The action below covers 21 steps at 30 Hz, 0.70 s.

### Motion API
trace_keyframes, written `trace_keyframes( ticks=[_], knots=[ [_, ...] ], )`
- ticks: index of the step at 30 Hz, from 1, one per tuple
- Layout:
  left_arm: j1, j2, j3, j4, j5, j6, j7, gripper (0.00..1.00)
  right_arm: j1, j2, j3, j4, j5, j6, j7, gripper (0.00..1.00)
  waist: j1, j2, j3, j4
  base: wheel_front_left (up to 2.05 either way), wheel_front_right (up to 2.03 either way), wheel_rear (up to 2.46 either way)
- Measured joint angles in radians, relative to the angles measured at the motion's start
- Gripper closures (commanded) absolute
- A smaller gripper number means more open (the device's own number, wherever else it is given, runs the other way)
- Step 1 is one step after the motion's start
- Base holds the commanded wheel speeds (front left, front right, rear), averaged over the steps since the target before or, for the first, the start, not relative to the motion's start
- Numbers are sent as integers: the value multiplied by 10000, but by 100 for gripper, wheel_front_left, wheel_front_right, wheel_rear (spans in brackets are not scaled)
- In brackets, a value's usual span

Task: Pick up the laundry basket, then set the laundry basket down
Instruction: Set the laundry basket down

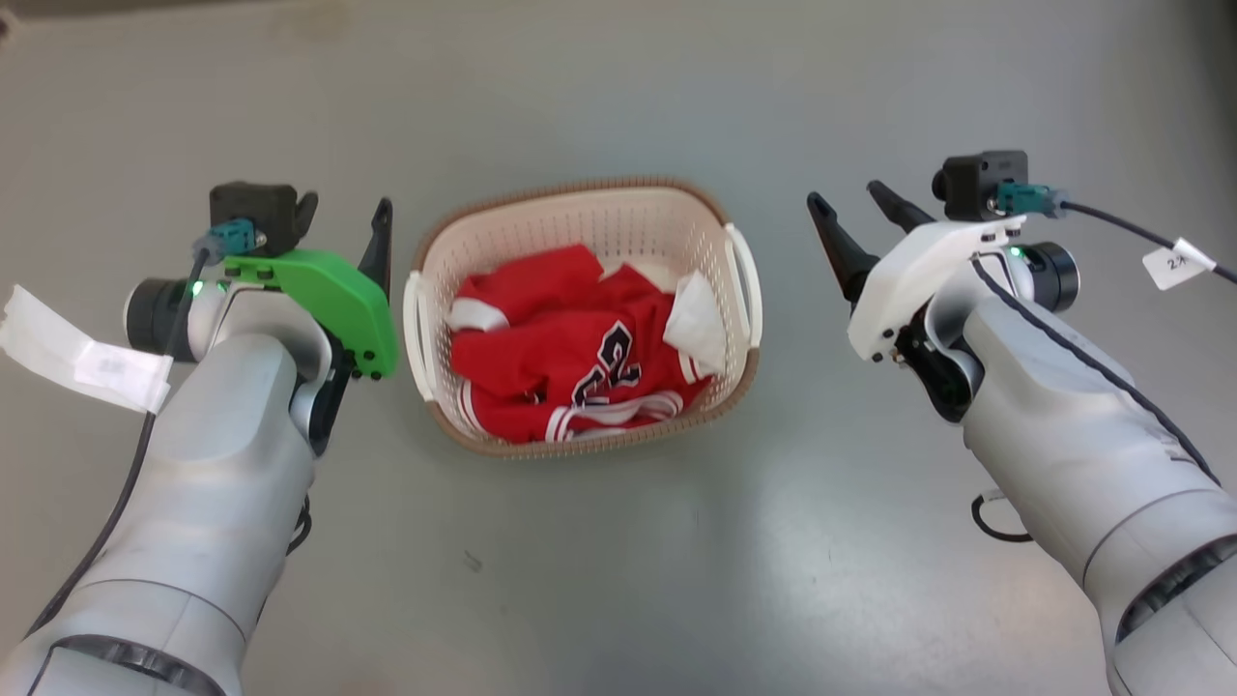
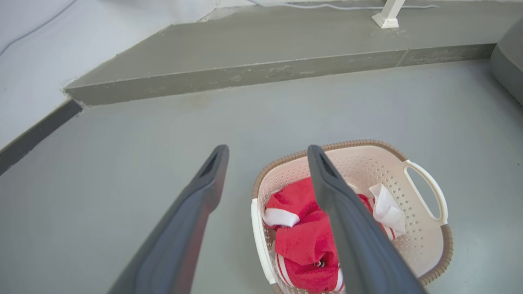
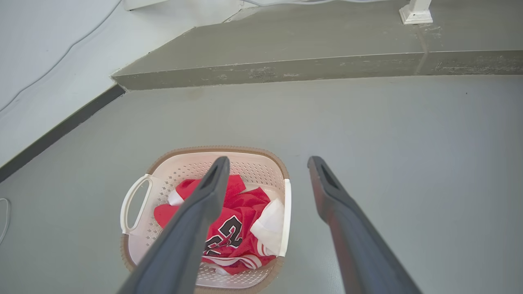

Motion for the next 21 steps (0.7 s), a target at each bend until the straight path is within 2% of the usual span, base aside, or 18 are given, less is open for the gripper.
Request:
trace_keyframes(
  ticks=[8, 18, 21],
  knots=[
    [853, 151, 414, -1369, 314, 380, -27, 0, 410, -144, -543, -886, -36, -286, -10, 0, 0, 0, -1021, -10, 0, 0, 0],
    [2350, 431, 978, -3076, 696, 1070, -29, 0, 1474, -397, -1210, -2341, -629, -903, -12, 0, 0, 0, -2164, -32, 0, 0, 0],
    [2899, 512, 1210, -3601, 836, 1302, -27, 0, 1800, -424, -1486, -2949, -861, -1243, -12, 0, 0, 0, -2466, -56, 0, 0, 0]
  ],
)
